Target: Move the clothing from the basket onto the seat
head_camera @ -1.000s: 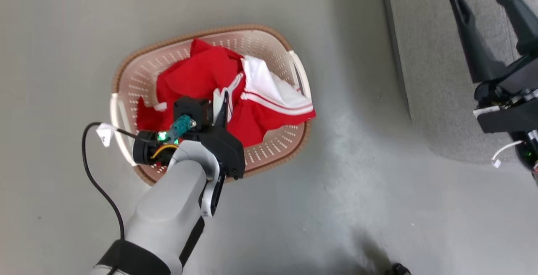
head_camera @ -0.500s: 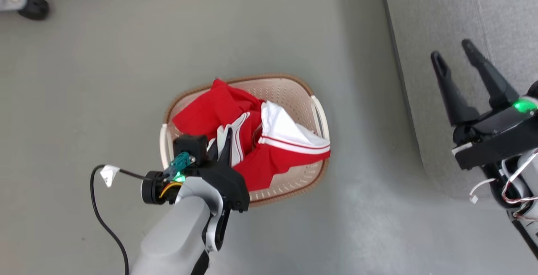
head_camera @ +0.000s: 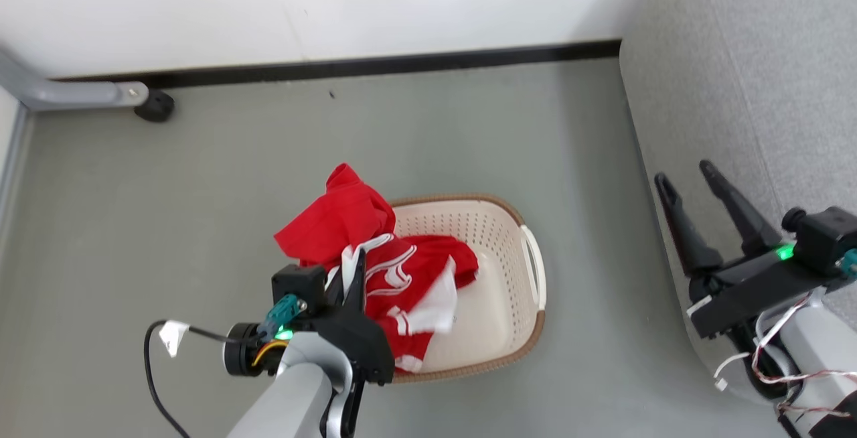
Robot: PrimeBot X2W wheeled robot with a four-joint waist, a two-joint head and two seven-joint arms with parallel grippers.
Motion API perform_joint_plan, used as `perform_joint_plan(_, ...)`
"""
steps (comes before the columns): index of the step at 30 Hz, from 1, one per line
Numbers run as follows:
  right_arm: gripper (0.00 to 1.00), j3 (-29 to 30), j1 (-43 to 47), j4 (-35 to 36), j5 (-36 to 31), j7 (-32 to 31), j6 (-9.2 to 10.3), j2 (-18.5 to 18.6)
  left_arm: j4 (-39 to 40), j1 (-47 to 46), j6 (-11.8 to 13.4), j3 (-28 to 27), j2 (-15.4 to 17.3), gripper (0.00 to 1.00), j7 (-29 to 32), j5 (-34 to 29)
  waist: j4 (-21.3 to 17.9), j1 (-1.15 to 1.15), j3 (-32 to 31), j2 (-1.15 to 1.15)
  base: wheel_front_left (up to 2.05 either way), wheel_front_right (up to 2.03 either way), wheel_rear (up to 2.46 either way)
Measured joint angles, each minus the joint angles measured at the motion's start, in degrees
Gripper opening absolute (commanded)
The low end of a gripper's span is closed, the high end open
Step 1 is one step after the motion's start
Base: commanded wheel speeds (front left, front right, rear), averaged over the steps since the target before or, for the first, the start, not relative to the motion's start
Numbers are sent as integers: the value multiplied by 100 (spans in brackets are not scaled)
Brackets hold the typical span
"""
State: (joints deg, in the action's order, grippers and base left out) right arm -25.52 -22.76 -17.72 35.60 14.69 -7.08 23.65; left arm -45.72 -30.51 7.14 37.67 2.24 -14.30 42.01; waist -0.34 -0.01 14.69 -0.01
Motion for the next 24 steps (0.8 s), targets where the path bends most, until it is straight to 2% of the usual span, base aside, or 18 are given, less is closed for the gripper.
perform_joint_plan(11,100,8,389,-176,-240,0,4,-311,667,579,0,-604,3,0,1,-684,178,0,-769,0,0,0,0)
perform_joint_plan(24,100,138,541,-319,-389,0,3,-469,2057,642,0,-991,4,0,0,-1617,217,1,-993,0,0,0,0)
